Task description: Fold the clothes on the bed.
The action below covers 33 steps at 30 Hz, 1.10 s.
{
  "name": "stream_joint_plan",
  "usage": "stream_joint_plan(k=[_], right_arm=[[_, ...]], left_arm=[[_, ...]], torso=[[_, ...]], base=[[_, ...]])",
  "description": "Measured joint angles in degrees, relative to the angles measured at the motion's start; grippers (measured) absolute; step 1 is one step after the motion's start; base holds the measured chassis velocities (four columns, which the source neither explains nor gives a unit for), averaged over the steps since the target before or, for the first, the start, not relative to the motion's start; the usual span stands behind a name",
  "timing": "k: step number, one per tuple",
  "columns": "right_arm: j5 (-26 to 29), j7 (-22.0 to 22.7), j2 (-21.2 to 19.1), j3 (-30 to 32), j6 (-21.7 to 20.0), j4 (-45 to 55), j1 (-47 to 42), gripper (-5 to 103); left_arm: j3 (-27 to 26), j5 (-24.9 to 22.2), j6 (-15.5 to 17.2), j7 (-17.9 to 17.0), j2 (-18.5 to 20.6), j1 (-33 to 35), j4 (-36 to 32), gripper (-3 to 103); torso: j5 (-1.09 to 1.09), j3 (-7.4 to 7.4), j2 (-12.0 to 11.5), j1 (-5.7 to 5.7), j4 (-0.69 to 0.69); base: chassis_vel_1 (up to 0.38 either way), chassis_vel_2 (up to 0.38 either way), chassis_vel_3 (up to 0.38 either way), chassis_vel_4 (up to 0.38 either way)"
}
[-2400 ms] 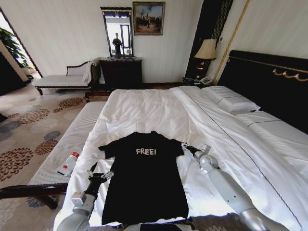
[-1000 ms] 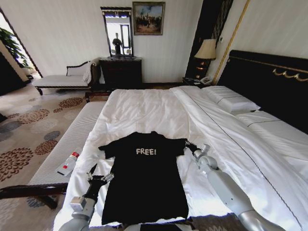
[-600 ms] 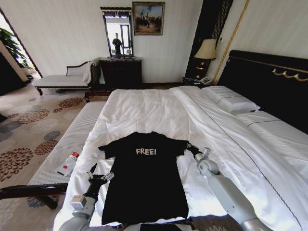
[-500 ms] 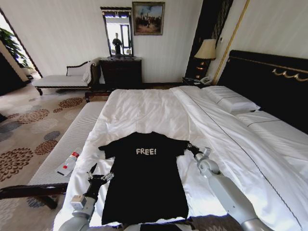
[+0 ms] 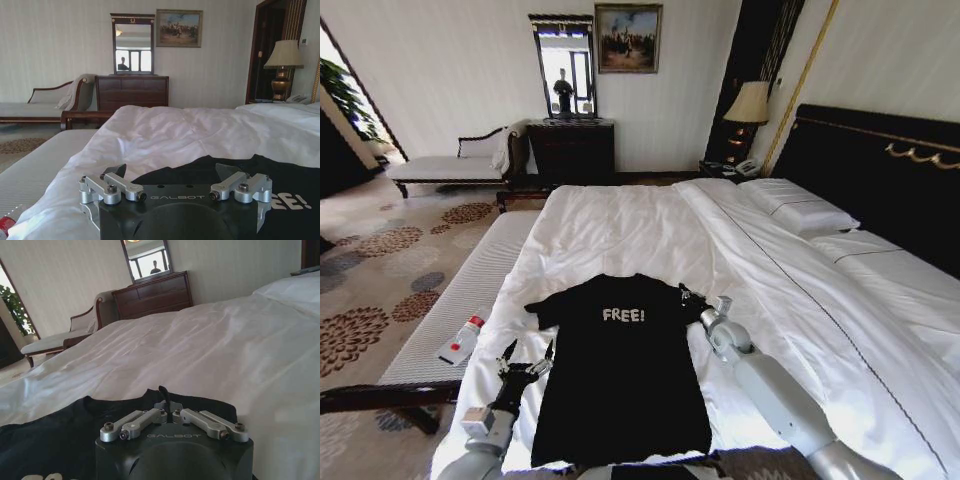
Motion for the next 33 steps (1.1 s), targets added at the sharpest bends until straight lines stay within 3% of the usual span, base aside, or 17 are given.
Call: stream_joint_plan(k=[6, 15, 27, 28, 30, 33], right_arm=[[-3.4, -0.4, 4.5, -6.5, 0.2, -1.6, 1.7, 0], [-7.3, -1.2, 10.0, -10.8, 1.4, -7.4, 3.6, 0], [-11.3, -2.9, 10.3, -11.5, 3.3, -12.7, 3.3, -2], [-11.5, -2.9, 10.1, -11.4, 3.5, -12.7, 3.0, 3], [-11.5, -3.0, 9.8, -11.3, 3.8, -12.4, 2.6, 3], [-11.6, -3.5, 7.8, -10.4, 4.7, -8.8, 0.6, 19]], left_arm=[[-0.5, -0.3, -0.1, 0.2, 0.0, 0.3, -0.1, 100], [-1.0, -0.6, -0.1, 0.2, -0.1, 0.5, -0.3, 100], [-1.1, -0.9, -0.2, 0.3, -0.2, 0.3, 0.0, 100], [-1.0, -0.9, -0.2, 0.3, -0.2, 0.2, 0.1, 100], [-0.9, -0.9, -0.2, 0.3, -0.2, 0.2, 0.1, 100], [-0.7, -0.9, -0.1, 0.3, -0.3, 0.1, 0.6, 100]], torso=[[-0.01, 0.00, 0.0, 0.00, 0.01], [0.00, 0.00, 0.0, 0.00, 0.01], [0.01, 0.00, 0.0, 0.00, 0.00], [0.02, 0.00, 0.0, 0.00, 0.01], [0.02, 0.00, 0.0, 0.00, 0.02], [0.03, 0.00, 0.0, 0.00, 0.01]], base=[[0.000, 0.000, 0.000, 0.000], [0.000, 0.000, 0.000, 0.000], [0.000, 0.000, 0.000, 0.000], [0.000, 0.000, 0.000, 0.000], [0.000, 0.000, 0.000, 0.000], [0.000, 0.000, 0.000, 0.000]])
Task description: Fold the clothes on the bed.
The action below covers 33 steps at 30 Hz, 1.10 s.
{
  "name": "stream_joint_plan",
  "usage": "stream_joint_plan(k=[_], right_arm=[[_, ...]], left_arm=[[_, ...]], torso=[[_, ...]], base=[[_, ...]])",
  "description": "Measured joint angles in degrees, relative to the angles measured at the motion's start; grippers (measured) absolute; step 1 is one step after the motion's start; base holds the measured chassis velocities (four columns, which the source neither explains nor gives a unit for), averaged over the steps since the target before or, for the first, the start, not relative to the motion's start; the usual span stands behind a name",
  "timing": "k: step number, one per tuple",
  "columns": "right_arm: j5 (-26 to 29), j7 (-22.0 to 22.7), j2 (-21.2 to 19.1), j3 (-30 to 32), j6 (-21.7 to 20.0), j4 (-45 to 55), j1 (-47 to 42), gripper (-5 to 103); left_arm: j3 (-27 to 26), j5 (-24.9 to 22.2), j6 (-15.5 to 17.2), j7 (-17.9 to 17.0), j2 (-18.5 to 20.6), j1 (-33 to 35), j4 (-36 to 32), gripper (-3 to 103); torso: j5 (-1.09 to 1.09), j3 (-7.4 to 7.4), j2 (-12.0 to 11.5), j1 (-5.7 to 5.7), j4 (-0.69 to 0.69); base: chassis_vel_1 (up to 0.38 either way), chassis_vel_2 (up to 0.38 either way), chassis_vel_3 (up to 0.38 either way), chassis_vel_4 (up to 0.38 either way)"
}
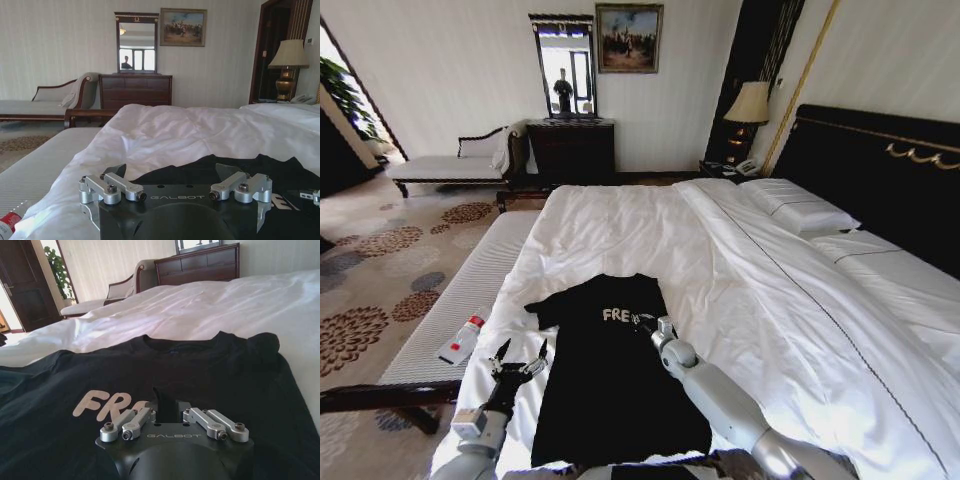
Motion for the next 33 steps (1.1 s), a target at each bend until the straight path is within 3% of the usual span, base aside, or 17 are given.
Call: stream_joint_plan(k=[1, 3, 7, 9, 11, 13, 19, 22, 24, 33], right_arm=[[-0.1, 0.0, -0.9, 0.4, 0.3, 1.3, -0.7, 25], [-0.3, -0.1, -1.9, 1.0, 0.4, 2.7, -1.4, 25], [-0.8, 0.3, -5.0, 5.1, 1.5, 7.4, -4.8, 47], [-1.0, 0.6, -5.3, 6.4, 1.9, 8.1, -5.7, 47], [-2.1, 1.3, -6.2, 11.7, 3.7, 9.7, -9.2, 58], [-2.4, 1.4, -6.3, 15.6, 3.9, 10.7, -12.1, 68], [-5.6, 1.4, -4.9, 21.7, 5.7, 13.1, -18.3, 85], [-12.5, 0.7, -3.5, 24.2, 8.9, 13.9, -23.0, 98], [-17.3, 0.4, -2.8, 24.9, 10.7, 14.0, -25.0, 100], [-26.9, 0.1, -1.7, 23.6, 13.8, 11.9, -26.2, 100]], left_arm=[[0.1, 0.0, 0.0, 0.0, -0.1, -0.1, 0.2, 100], [0.3, 0.0, 0.1, 0.0, -0.1, -0.2, 0.4, 100], [0.6, 0.2, 0.2, 0.0, -0.4, -0.6, 0.6, 100], [0.6, 0.2, 0.2, 0.0, -0.4, -0.7, 0.6, 100], [0.3, -0.1, 0.3, -0.1, -0.5, -0.8, 0.7, 100], [0.1, -0.3, 0.3, -0.1, -0.5, -0.8, 0.8, 100], [0.1, -0.4, 0.3, -0.1, -0.5, -1.2, 1.7, 100], [0.3, -0.4, 0.3, -0.1, -0.9, -1.5, 2.6, 100], [0.4, -0.4, 0.3, -0.1, -1.1, -1.5, 2.9, 100], [-0.3, -0.6, 0.3, -0.1, -1.2, -0.7, 1.6, 100]], torso=[[0.00, 0.00, 0.0, 0.00, 0.00], [0.00, 0.00, 0.0, 0.00, 0.01], [-0.01, 0.00, 0.0, 0.00, -0.02], [0.00, 0.00, 0.0, 0.00, -0.01], [-0.01, 0.00, 0.0, 0.00, 0.00], [0.00, 0.00, 0.0, 0.00, -0.02], [0.00, -0.01, 0.0, 0.00, 0.00], [-0.01, 0.00, 0.0, 0.00, -0.01], [-0.01, -0.01, 0.0, -0.01, 0.00], [0.00, -0.01, 0.0, -0.01, 0.00]], base=[[0.000, 0.000, 0.000, 0.000], [0.000, 0.000, 0.000, 0.000], [0.000, 0.000, 0.000, 0.000], [0.000, 0.000, 0.000, 0.000], [0.000, 0.000, 0.000, 0.000], [0.000, 0.000, 0.000, 0.000], [0.000, 0.000, 0.000, 0.000], [0.000, 0.000, 0.000, 0.000], [0.000, 0.000, 0.000, 0.000], [0.000, 0.000, 0.000, 0.000]])
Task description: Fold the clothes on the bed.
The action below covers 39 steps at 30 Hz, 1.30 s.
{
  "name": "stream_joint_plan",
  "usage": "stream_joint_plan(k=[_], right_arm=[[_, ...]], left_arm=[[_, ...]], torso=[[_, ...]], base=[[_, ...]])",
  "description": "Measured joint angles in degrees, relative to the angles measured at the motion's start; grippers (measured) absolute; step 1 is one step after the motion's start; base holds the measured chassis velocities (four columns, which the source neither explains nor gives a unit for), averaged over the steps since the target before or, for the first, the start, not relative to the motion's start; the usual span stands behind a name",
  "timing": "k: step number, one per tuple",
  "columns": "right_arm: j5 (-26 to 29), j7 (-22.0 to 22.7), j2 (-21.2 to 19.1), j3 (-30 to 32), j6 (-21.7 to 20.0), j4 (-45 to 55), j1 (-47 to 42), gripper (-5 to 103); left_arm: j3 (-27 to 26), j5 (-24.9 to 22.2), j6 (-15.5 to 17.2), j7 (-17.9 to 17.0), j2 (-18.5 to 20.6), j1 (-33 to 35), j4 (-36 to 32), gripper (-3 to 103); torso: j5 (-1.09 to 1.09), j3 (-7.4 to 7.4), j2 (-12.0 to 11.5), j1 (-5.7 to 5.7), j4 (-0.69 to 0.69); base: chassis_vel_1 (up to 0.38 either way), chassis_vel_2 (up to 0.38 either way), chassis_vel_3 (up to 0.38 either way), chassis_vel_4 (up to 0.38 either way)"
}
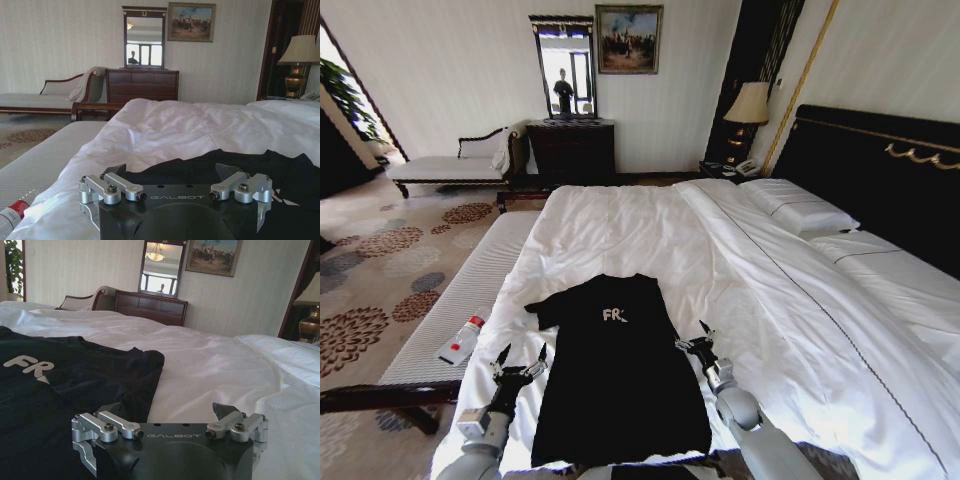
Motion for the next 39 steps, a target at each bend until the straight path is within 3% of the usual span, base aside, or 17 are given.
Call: stream_joint_plan(k=[20, 39], right_arm=[[-1.3, -0.1, 1.6, -4.5, 0.6, -13.3, 12.5, 100], [1.0, 3.2, 1.0, -0.3, 0.5, -12.1, 9.2, 100]], left_arm=[[-2.1, -1.1, 0.3, -0.1, 0.8, 0.8, -1.9, 100], [-1.5, -1.7, 0.7, -0.3, 0.9, -0.1, -1.8, 100]], torso=[[-0.01, 0.01, 0.0, 0.01, 0.01], [-0.01, 0.00, 0.0, 0.01, 0.01]], base=[[0.000, 0.000, 0.000, 0.000], [0.000, 0.000, 0.000, 0.000]])
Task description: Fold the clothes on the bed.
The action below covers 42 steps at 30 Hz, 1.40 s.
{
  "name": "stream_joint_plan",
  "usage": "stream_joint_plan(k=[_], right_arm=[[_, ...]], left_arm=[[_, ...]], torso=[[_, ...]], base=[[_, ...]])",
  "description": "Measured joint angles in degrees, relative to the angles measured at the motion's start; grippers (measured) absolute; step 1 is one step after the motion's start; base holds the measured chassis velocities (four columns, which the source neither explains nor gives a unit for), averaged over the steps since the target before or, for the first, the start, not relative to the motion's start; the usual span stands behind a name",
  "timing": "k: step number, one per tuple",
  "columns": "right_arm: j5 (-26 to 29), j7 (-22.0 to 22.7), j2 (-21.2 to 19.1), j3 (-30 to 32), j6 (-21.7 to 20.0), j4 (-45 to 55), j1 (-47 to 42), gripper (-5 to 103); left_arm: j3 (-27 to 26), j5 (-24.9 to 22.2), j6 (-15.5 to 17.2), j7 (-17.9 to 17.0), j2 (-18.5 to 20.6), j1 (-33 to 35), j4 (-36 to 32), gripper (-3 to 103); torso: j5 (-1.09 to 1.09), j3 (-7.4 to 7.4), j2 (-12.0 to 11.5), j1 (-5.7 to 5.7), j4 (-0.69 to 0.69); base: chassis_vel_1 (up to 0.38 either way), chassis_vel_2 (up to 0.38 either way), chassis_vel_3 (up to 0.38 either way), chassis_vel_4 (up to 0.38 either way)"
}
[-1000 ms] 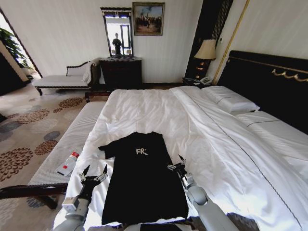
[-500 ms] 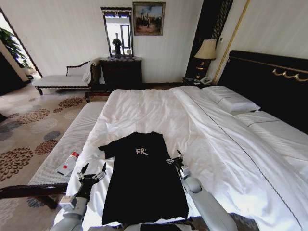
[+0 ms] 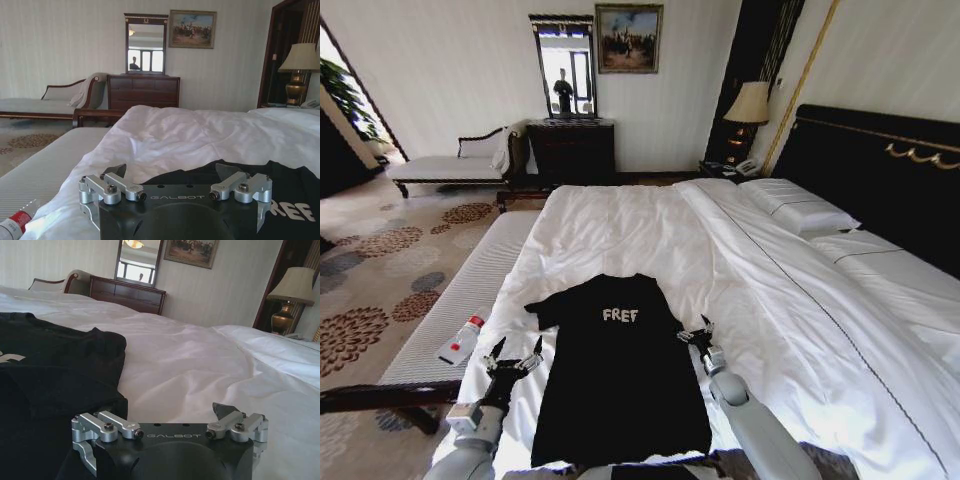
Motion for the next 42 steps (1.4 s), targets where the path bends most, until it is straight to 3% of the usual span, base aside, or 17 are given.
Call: stream_joint_plan(k=[10, 15, 18, 19, 23, 26, 34, 41, 42], right_arm=[[0.1, 0.9, -1.0, 1.4, -0.4, 2.7, -3.7, 100], [-0.7, 0.8, -1.7, 3.3, -0.3, 7.4, -10.7, 100], [-0.4, 0.8, -1.5, 6.3, -0.2, 13.2, -14.8, 100], [-0.4, 0.8, -1.5, 6.3, -0.2, 13.2, -14.8, 100], [2.2, 1.5, -2.3, 9.6, -1.6, 19.6, -17.5, 100], [2.9, 1.9, -2.7, 10.6, -2.0, 20.6, -18.0, 100], [3.9, 2.1, -3.9, 13.0, -2.1, 21.1, -19.3, 100], [4.9, 2.4, -4.9, 11.3, -2.8, 21.3, -17.5, 100], [5.2, 2.4, -5.3, 10.7, -2.9, 21.2, -16.9, 100]], left_arm=[[0.4, -0.2, -0.1, 0.2, 0.0, -0.9, 1.4, 100], [0.7, -3.6, 1.3, 0.0, 1.0, -4.2, 4.9, 100], [1.3, -9.5, 4.4, -1.3, 2.6, -10.2, 7.9, 100], [1.3, -9.5, 4.4, -1.3, 2.6, -10.2, 7.9, 100], [4.5, -21.0, 9.3, -3.2, 4.0, -20.6, 13.5, 100], [6.4, -23.7, 10.3, -3.9, 4.0, -25.0, 17.4, 100], [10.5, -26.3, 11.3, -4.0, 4.7, -37.9, 31.2, 100], [13.1, -26.4, 11.7, -4.2, 4.0, -43.3, 36.8, 100], [13.0, -26.3, 11.7, -4.3, 3.8, -43.3, 37.2, 100]], torso=[[-0.01, 0.00, 0.0, 0.00, 0.01], [0.00, 0.00, 0.0, 0.00, -0.05], [0.00, -0.01, 0.0, -0.02, -0.03], [0.00, -0.01, 0.0, -0.02, -0.03], [-0.01, 0.00, 0.0, -0.01, -0.01], [0.00, 0.00, 0.0, -0.01, -0.02], [0.02, 0.01, 0.0, -0.01, 0.00], [0.00, 0.01, 0.0, 0.00, -0.05], [-0.01, 0.01, 0.0, 0.00, 0.01]], base=[[0.000, 0.000, 0.000, 0.000], [0.000, 0.000, 0.000, 0.000], [0.000, 0.000, 0.000, 0.000], [0.000, 0.000, 0.000, 0.000], [0.000, 0.000, 0.000, 0.000], [0.000, 0.000, 0.000, 0.000], [0.000, 0.000, 0.000, 0.000], [0.000, 0.000, 0.000, 0.000], [0.000, 0.000, 0.000, 0.000]])
